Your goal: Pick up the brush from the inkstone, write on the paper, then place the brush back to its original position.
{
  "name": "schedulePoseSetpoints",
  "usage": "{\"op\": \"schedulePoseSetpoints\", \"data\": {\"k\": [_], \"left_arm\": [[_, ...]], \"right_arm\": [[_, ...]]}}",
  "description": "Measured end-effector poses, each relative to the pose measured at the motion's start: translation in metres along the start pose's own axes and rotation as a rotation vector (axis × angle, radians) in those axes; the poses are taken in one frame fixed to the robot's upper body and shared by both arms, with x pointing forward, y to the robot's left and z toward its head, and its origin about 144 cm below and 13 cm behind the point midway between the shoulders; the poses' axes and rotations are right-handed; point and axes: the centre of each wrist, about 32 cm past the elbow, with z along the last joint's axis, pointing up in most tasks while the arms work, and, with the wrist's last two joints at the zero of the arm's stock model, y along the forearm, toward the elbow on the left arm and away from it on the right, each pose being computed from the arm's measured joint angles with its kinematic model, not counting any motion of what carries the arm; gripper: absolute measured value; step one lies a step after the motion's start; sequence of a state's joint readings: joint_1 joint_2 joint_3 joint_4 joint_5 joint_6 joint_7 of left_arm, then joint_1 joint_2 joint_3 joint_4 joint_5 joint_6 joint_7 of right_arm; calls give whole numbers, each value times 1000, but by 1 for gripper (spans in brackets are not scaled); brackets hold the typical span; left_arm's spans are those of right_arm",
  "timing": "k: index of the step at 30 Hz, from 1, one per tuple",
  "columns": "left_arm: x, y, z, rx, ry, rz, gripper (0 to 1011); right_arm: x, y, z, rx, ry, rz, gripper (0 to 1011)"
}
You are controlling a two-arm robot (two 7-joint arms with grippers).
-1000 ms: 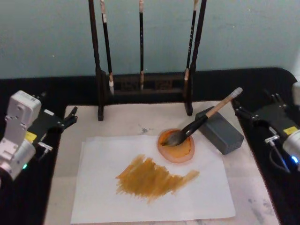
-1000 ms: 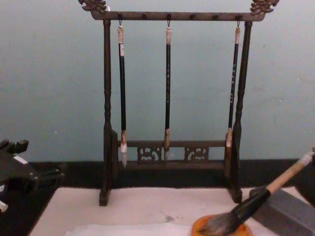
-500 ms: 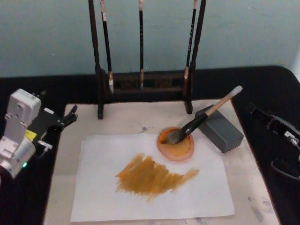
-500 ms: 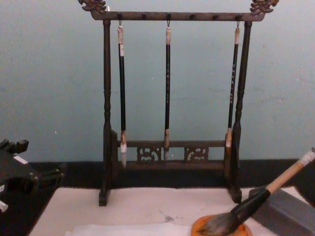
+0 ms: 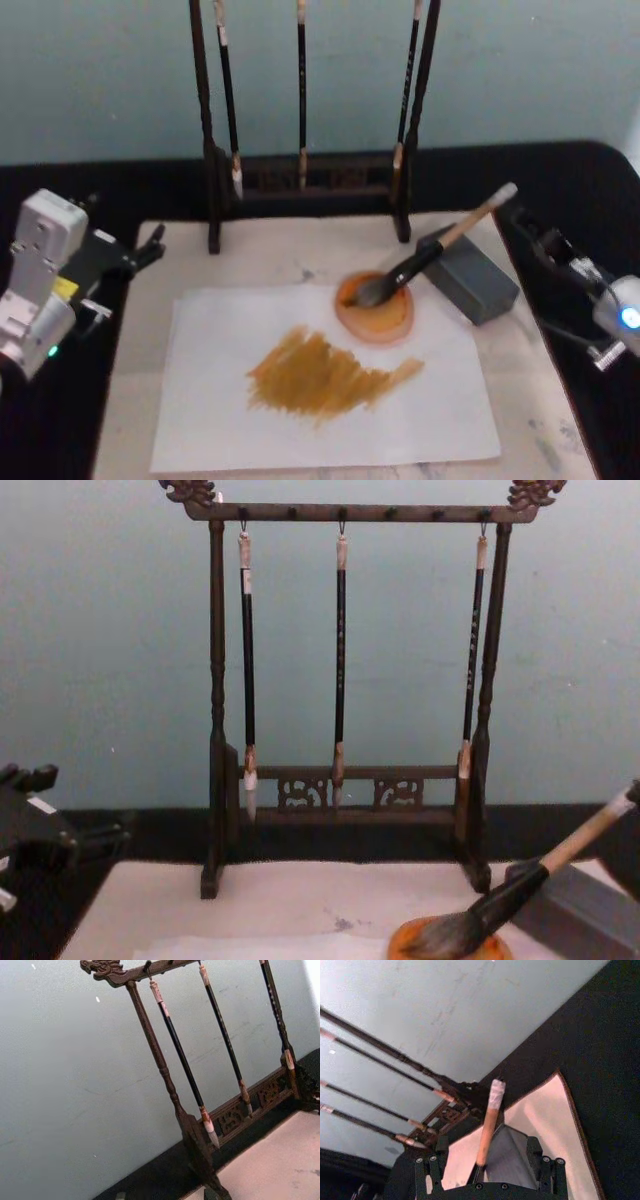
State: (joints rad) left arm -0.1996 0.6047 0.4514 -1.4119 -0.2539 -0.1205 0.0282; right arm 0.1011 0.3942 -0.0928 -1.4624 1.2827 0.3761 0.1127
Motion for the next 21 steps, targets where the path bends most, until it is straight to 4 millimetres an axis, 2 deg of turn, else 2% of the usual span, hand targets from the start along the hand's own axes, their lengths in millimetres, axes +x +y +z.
{"op": "schedulePoseSetpoints", "data": {"k": [5, 14, 21], "left_arm": [[0, 0, 0, 0, 0, 0, 1009], [0, 0, 0, 0, 0, 0, 1010], [0, 0, 0, 0, 0, 0, 1010]], "right_arm": [[5, 24, -2, 9, 30, -15, 1000], [6, 56, -2, 14, 28, -4, 1000], [5, 69, 0, 38, 14, 8, 1000]]}}
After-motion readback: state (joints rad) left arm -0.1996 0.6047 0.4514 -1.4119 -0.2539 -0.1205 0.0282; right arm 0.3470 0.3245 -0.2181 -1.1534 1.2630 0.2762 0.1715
